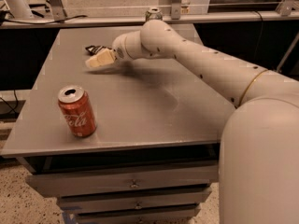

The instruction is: Move rxbar chocolate near coke can

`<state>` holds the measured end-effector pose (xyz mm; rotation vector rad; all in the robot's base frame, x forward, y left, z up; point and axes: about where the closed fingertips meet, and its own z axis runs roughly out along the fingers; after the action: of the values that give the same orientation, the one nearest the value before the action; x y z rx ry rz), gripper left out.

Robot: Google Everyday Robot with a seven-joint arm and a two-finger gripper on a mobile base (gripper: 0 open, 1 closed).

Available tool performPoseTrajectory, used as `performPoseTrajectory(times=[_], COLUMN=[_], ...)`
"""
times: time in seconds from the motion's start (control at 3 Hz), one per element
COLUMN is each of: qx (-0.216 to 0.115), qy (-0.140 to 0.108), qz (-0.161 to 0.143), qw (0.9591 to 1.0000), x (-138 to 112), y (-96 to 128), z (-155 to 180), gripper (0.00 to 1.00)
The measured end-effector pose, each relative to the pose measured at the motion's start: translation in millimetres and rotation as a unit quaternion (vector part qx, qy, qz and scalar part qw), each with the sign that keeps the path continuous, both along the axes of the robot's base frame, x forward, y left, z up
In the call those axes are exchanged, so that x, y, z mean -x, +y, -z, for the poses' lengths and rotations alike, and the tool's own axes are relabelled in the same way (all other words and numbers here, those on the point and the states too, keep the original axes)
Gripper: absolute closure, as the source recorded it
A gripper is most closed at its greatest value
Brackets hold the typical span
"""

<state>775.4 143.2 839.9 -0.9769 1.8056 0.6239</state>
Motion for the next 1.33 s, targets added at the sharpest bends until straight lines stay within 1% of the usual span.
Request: performPoseTrajectory(times=[0.33, 1.0, 1.33], qx=[0.002, 0.0, -0.005], qy=[-0.001, -0.003, -0.012], qz=[0.003, 0.007, 0.006], qw=[1.0, 1.0, 0.9999], x=[-4.3, -7.2, -5.6], y=[-0.5, -3.1, -7.6], z=[7.1, 10.9, 1.3], gripper=[0.18, 0.64, 0.88])
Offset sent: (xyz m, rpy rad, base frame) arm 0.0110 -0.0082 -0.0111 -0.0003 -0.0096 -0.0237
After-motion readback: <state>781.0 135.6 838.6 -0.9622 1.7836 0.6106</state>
